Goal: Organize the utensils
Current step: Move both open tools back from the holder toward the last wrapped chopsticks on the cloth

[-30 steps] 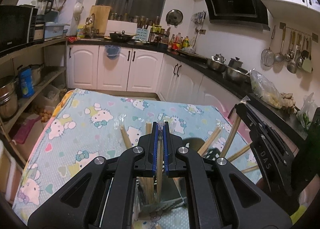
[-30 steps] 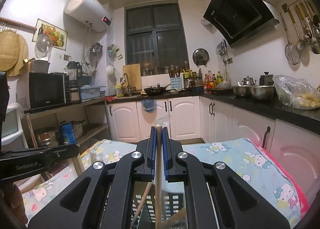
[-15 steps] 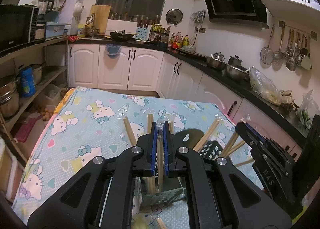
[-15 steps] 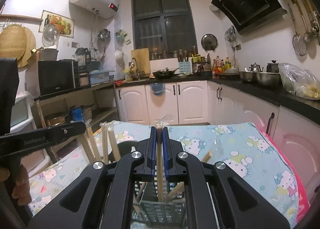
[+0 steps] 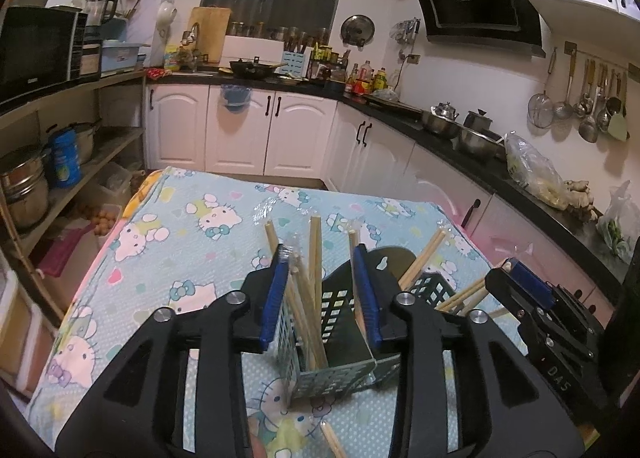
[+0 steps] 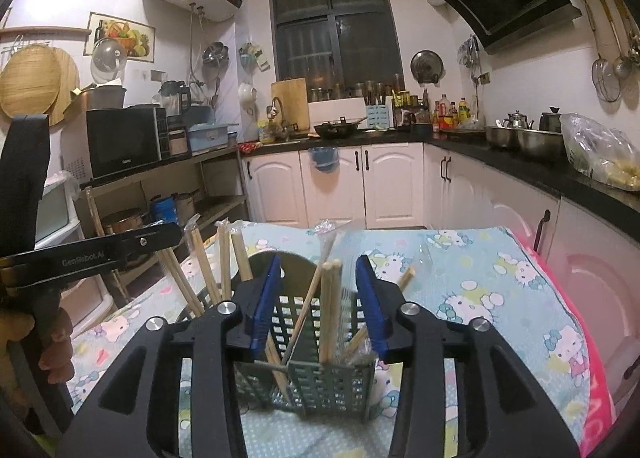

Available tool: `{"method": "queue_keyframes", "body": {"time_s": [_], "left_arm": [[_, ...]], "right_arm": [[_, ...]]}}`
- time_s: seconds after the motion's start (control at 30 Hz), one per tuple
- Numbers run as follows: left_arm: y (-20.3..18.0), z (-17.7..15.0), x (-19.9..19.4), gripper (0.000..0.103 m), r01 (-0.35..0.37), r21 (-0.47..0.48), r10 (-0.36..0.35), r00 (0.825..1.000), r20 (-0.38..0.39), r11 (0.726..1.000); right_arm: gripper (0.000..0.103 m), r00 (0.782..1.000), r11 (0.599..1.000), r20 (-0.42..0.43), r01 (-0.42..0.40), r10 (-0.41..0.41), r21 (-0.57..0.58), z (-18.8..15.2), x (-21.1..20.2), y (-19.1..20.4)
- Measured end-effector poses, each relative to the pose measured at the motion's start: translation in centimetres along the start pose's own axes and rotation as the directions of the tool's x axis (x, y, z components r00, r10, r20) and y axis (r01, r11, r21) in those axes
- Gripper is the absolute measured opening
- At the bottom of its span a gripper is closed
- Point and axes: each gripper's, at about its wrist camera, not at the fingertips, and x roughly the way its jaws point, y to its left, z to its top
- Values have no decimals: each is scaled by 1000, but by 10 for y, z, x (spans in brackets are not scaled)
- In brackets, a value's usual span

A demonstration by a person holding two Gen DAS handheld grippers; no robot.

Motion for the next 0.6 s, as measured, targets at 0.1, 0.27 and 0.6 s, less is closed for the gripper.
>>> {"method": "queue_keyframes", "body": {"time_s": [0.1, 0.27, 0.6], "left_arm": [[2, -3, -3, 36, -5, -10, 4, 1000, -5, 1000], [5, -9, -7, 46, -10, -27, 10, 1000, -15, 1000], [8, -24, -17, 68, -23, -54, 21, 999, -42, 998]], "right_arm": [[41, 1000, 1000, -7, 0, 0, 0, -2, -3, 0], [48, 1000, 1000, -11, -3, 3, 1, -5, -8, 0], [61, 1000, 1000, -29, -7, 7, -9, -12, -18, 2]]}}
